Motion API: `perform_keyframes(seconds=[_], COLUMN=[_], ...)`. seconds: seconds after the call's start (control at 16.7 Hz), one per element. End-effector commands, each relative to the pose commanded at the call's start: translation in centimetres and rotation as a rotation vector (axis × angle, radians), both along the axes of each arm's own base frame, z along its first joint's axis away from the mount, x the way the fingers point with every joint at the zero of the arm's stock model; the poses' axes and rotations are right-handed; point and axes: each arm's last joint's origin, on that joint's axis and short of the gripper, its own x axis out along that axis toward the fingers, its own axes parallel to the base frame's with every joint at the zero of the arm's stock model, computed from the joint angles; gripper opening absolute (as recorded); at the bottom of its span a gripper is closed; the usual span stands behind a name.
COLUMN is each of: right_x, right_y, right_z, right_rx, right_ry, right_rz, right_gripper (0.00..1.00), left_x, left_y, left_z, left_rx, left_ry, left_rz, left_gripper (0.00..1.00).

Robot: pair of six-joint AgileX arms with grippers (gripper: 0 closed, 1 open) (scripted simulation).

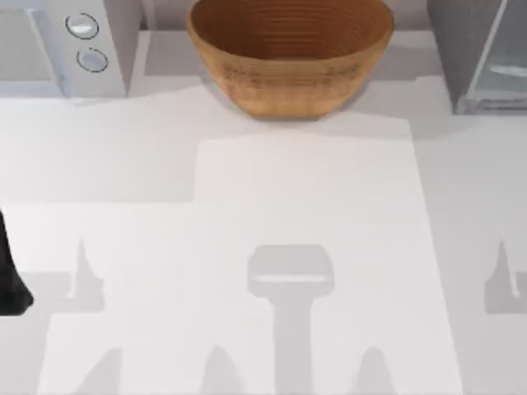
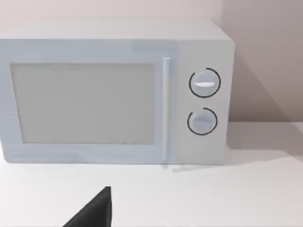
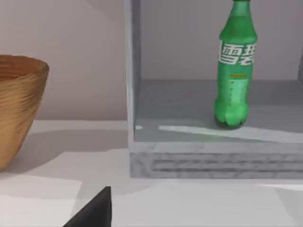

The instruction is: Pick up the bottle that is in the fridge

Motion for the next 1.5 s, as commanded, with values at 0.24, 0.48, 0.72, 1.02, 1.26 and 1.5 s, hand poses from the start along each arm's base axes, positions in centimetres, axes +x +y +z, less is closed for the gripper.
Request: perform_keyframes(seconds=[0.24, 0.48, 0.72, 1.02, 1.26, 1.5], right_x=[0.2, 1.3, 3.8, 7.3, 8.9, 9.7], right_y=[-0.1, -0.7, -2.1, -5.0, -7.3, -9.2], right_z=[0.2, 1.4, 2.0, 0.2, -2.0, -4.0], right_rx=[0.0, -0.005, -0.01, 0.002, 0.01, 0.008], right_ry=[-0.005, -0.032, -0.035, 0.015, 0.026, 0.015], right_rz=[-0.001, -0.01, -0.016, -0.015, -0.008, -0.003], right_gripper=[1.0, 1.0, 1.0, 1.0, 1.0, 1.0], left_x=[0.0, 0.0, 0.0, 0.0, 0.0, 0.0], left_y=[0.0, 0.0, 0.0, 0.0, 0.0, 0.0], left_z=[0.0, 0.0, 0.0, 0.0, 0.0, 0.0], left_rx=[0.0, 0.0, 0.0, 0.0, 0.0, 0.0], left_ry=[0.0, 0.0, 0.0, 0.0, 0.0, 0.0], left_rz=[0.0, 0.0, 0.0, 0.0, 0.0, 0.0], left_gripper=[1.0, 1.0, 1.0, 1.0, 1.0, 1.0])
